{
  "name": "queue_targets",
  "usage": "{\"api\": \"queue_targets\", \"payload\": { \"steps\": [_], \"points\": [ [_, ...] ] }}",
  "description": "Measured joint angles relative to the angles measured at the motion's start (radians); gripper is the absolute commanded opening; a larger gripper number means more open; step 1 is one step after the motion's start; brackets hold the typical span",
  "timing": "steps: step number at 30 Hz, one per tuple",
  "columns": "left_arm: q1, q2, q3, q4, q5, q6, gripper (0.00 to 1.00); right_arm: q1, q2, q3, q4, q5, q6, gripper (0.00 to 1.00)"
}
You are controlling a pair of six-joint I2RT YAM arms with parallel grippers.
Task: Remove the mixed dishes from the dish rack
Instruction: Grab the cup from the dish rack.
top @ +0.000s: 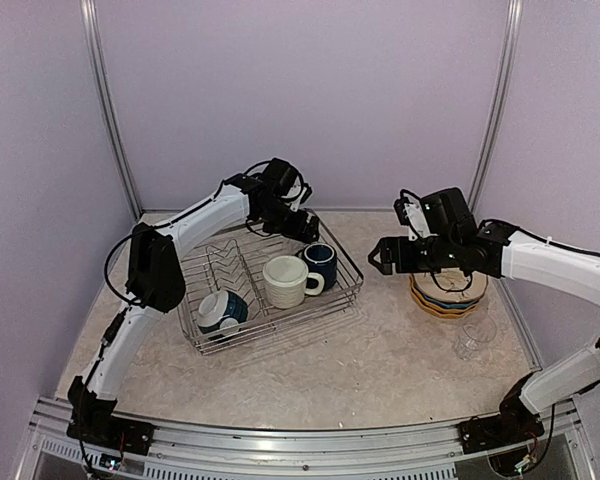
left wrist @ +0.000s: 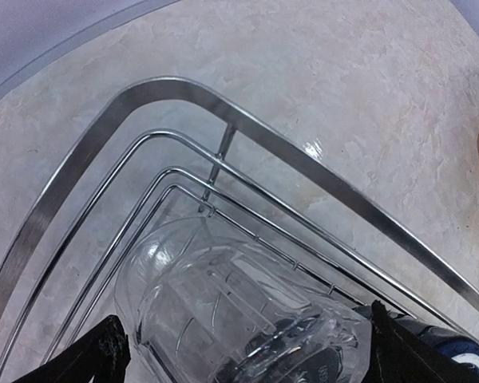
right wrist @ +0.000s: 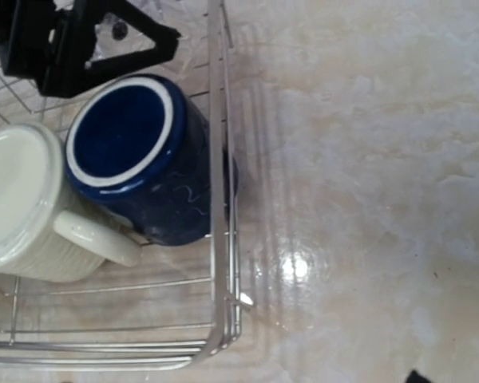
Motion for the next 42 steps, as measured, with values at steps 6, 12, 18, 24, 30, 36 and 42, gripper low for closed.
{"api": "queue_targets", "payload": {
  "steps": [6,12,18,24,30,36,42],
  "points": [
    [0.008,0.003,0.034,-0.01,-0.061,-0.014,0.71,0.0,0.039,0.078,-0.1,0.051,0.03,0.9],
    [0.052,-0.027,-0.006,0.017,-0.075,-0.046,0.61,0.0,0.079,0.181,-0.134,0.111,0.077,0.91],
    [0.089,-0.058,-0.057,0.024,-0.005,-0.071,0.49,0.0,0.105,0.18,-0.137,0.114,0.124,0.92],
    [0.091,-0.054,-0.054,0.02,0.007,-0.062,0.32,0.002,0.109,0.176,-0.16,0.121,0.134,0.93],
    [0.084,-0.051,-0.051,0.022,-0.005,-0.059,0.2,0.002,0.09,0.175,-0.166,0.123,0.134,0.93],
    [0.088,-0.06,-0.061,0.025,0.0,-0.074,0.07,0.003,0.016,0.115,-0.139,0.127,0.14,0.95],
    [0.121,-0.154,-0.196,0.021,0.023,-0.113,0.04,0.003,-0.042,0.003,-0.078,0.118,0.138,0.96]
  ]
}}
